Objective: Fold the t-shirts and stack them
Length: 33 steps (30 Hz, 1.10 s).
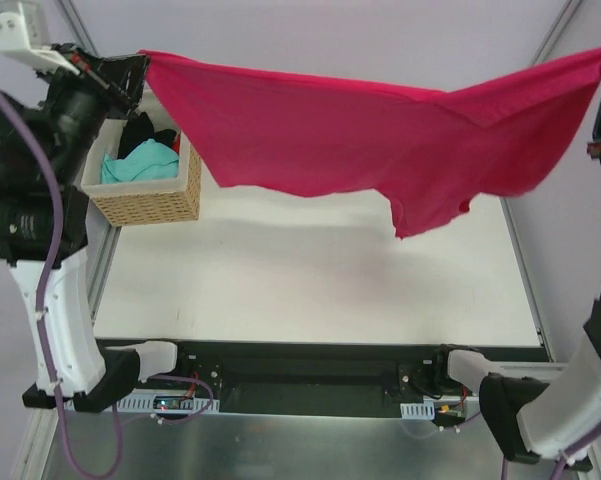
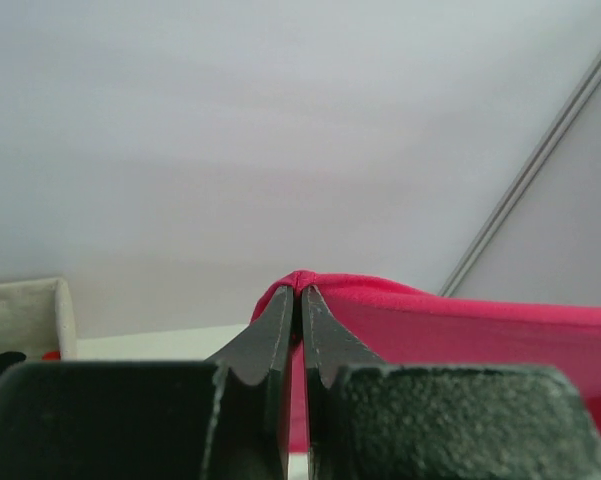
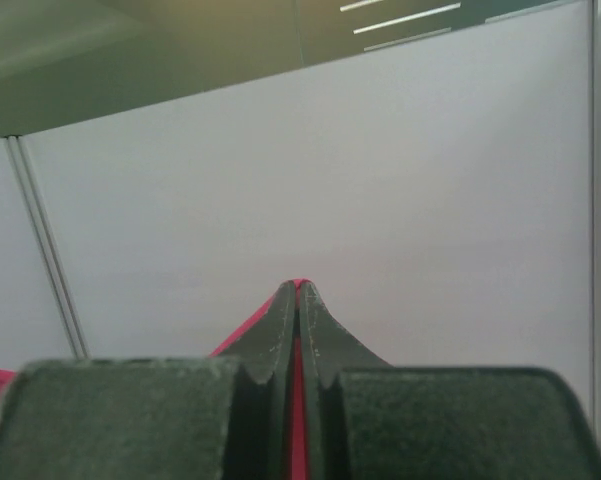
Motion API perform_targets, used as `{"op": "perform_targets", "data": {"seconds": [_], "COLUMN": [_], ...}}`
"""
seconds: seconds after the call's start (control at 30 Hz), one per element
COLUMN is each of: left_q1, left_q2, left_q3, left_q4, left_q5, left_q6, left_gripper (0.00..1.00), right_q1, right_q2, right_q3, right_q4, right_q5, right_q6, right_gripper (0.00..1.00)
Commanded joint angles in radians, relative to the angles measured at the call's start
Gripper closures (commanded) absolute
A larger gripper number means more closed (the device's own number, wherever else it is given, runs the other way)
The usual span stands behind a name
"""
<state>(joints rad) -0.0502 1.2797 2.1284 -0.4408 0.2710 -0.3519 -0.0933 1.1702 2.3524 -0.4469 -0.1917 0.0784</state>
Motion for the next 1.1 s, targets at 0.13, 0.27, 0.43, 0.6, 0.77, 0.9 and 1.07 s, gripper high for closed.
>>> {"op": "perform_targets", "data": {"seconds": [0.13,0.27,0.43,0.6,0.77,0.9,1.07], "left_q1": [0.013,0.013,0.013,0.013,0.010,0.003,-0.013], "left_q2": [-0.086,-0.063,-0.103,-0.063,0.174,0.409,0.743], "left_q3": [-0.008,-0.111,-0.459,-0.853,-0.949,-0.851,-0.552], "left_q4": [0.002,0.010,0.123,0.353,0.528,0.611,0.597], "left_q5": [-0.113,-0.102,-0.093,-0.136,-0.128,-0.142,-0.165], "left_q6": [0.021,0.025,-0.004,-0.048,-0.073,-0.058,-0.021], "left_gripper": [1.00,1.00,1.00,1.00,1.00,1.00,1.00], "right_q1": [-0.008,-0.006,-0.008,-0.008,-0.005,-0.005,0.001], "right_q2": [-0.090,-0.093,-0.184,-0.127,0.151,0.429,0.771], "right_q3": [-0.059,-0.198,-0.572,-0.922,-0.992,-0.957,-0.687], "right_q4": [-0.039,-0.030,0.081,0.204,0.286,0.362,0.360], "right_q5": [0.032,0.023,0.073,0.077,0.029,0.006,-0.049], "right_q6": [-0.074,-0.074,-0.065,-0.065,-0.072,-0.074,-0.069], "right_gripper": [1.00,0.99,1.00,1.00,1.00,1.00,1.00]}}
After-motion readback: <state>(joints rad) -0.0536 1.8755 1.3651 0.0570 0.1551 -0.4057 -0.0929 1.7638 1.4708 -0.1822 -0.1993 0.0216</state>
